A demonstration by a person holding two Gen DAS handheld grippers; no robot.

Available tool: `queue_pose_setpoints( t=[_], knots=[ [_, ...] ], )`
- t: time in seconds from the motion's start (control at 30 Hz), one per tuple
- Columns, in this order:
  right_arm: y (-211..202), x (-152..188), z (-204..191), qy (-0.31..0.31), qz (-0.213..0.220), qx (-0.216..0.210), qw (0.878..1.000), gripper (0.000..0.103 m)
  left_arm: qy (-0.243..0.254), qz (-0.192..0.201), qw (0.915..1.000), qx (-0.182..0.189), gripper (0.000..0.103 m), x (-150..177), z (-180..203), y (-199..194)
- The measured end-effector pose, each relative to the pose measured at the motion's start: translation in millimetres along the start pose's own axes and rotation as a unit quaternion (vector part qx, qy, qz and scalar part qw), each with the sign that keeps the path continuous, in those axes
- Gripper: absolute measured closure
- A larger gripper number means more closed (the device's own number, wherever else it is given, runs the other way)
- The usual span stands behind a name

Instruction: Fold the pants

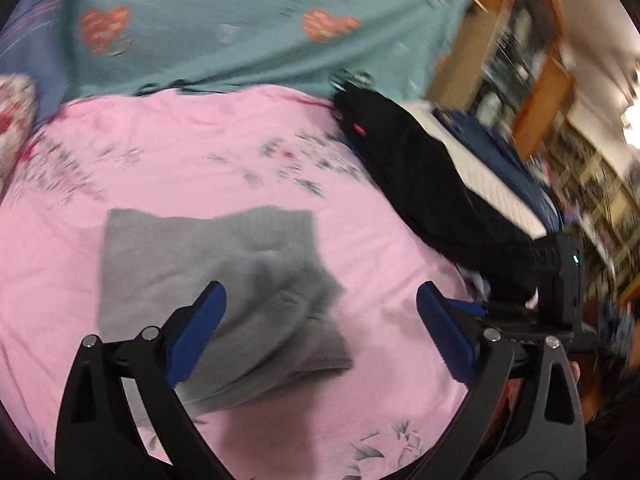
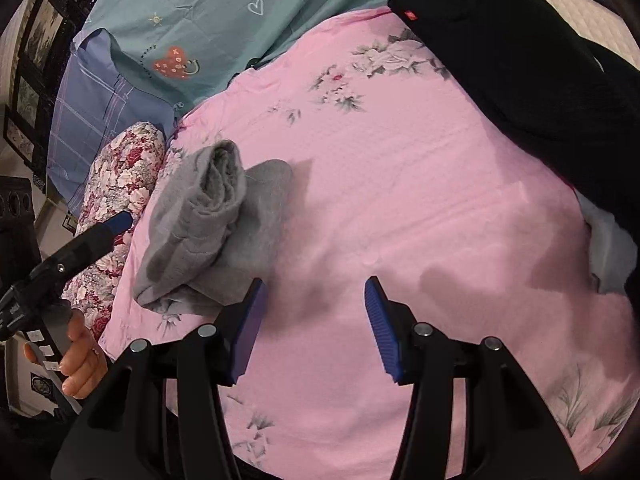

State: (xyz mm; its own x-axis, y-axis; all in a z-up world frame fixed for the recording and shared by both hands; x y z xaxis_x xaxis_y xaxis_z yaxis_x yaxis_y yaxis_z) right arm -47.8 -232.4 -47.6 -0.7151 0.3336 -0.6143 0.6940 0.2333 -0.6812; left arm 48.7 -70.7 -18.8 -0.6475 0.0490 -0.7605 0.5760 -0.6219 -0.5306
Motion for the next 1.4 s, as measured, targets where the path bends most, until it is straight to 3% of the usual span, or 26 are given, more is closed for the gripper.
queue_pose_setpoints(
  t=[0.07,0.1,0.13,0.17,0.2,0.23,0.33,0.37,0.4,0.43,0.53,0.77,0.83,0.9,1.03,1.1,1.2,1.27,1.4],
  knots=[
    [6.3,-10.5,-28.9,-0.025,-0.002,-0.029,0.999,0.05,-0.047,0.005,0.9985,-0.027,0.007,-2.8,-33.7,-7.5],
    [10.6,-15.1,-43.0,-0.035,-0.006,-0.044,0.998,0.05,-0.072,0.006,0.9968,-0.034,0.016,0.3,-50.3,-10.7],
    [16.2,-20.2,-58.2,-0.045,-0.011,-0.057,0.997,0.05,-0.102,0.001,0.9943,-0.033,0.038,4.7,-67.8,-13.3],
    [24.9,-26.3,-74.6,-0.056,-0.015,-0.066,0.996,0.05,-0.124,-0.012,0.9919,-0.026,0.052,11.2,-80.1,-12.5],
    [32.4,-31.5,-85.9,-0.066,-0.018,-0.068,0.995,0.05,-0.134,-0.024,0.9904,-0.021,0.08,15.0,-84.3,-8.2],
    [42.9,-36.4,-99.4,-0.079,-0.024,-0.07,0.994,0.05,-0.14,-0.039,0.9892,-0.017,0.099,22.5,-88.6,-1.9],
    [68.2,-44.0,-120.7,-0.1,-0.027,-0.066,0.992,0.055,-0.153,-0.057,0.9865,-0.011,0.099,39.5,-95.7,17.6],
    [75.9,-44.6,-125.1,-0.117,-0.025,-0.054,0.991,0.06,-0.15,-0.063,0.9867,-0.013,0.099,43.7,-94.8,25.8],
    [83.2,-43.0,-125.9,-0.133,-0.028,-0.037,0.99,0.074,-0.149,-0.072,0.9862,-0.013,0.099,49.4,-95.3,33.2],
    [89.4,-40.5,-122.6,-0.135,-0.036,-0.023,0.99,0.08,-0.153,-0.084,0.9846,-0.01,0.099,56.2,-96.1,40.8],
    [95.2,-24.5,-102.5,-0.117,-0.069,0.002,0.991,0.08,-0.153,-0.092,0.9839,0.001,0.099,63.7,-98.3,48.6],
    [104.8,3.7,-75.5,-0.118,-0.084,0.053,0.988,0.083,-0.14,-0.092,0.9859,-0.002,0.099,65.6,-97.7,56.1],
    [99.9,-2.4,-82.8,-0.133,-0.092,0.062,0.985,0.081,-0.135,-0.087,0.987,-0.004,0.099,65.2,-96.8,53.3],
    [86.4,-17.0,-97.0,-0.155,-0.07,0.073,0.983,0.08,-0.136,-0.085,0.987,-0.001,0.099,66.0,-97.0,53.0],
    [64.8,-49.8,-145.9,-0.183,-0.026,0.022,0.983,0.078,-0.144,-0.086,0.9858,0.005,0.099,66.9,-96.8,48.6],
    [76.8,-60.6,-175.3,-0.193,-0.046,-0.014,0.98,0.078,-0.148,-0.083,0.9854,0.009,0.099,66.8,-95.8,37.9],
    [116.6,-65.9,-208.9,-0.194,-0.108,-0.05,0.974,0.078,-0.141,-0.066,0.9877,0.005,0.098,65.0,-95.5,12.1],
    [148.2,-66.1,-223.3,-0.198,-0.148,-0.048,0.968,0.078,-0.143,-0.059,0.988,0.001,0.095,65.1,-97.5,0.0],
    [197.2,-65.6,-238.0,-0.211,-0.188,-0.009,0.959,0.078,-0.161,-0.05,0.9857,0.009,0.095,62.6,-102.1,-4.4]
  ],
)
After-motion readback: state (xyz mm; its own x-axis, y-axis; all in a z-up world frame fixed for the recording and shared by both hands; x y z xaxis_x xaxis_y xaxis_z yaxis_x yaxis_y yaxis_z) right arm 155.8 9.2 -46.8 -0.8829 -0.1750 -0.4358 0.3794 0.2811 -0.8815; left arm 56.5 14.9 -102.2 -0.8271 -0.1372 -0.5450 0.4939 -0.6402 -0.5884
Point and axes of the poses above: each gripper's, at about its wrist camera, not at the fingertips, and y roughly the way its jaws point, z to its right, x to its underside, the point moved 8 cm from there along y, roughly the way its jaws point, and after that the axes turned 6 degrees about z, right-handed, at the moved point
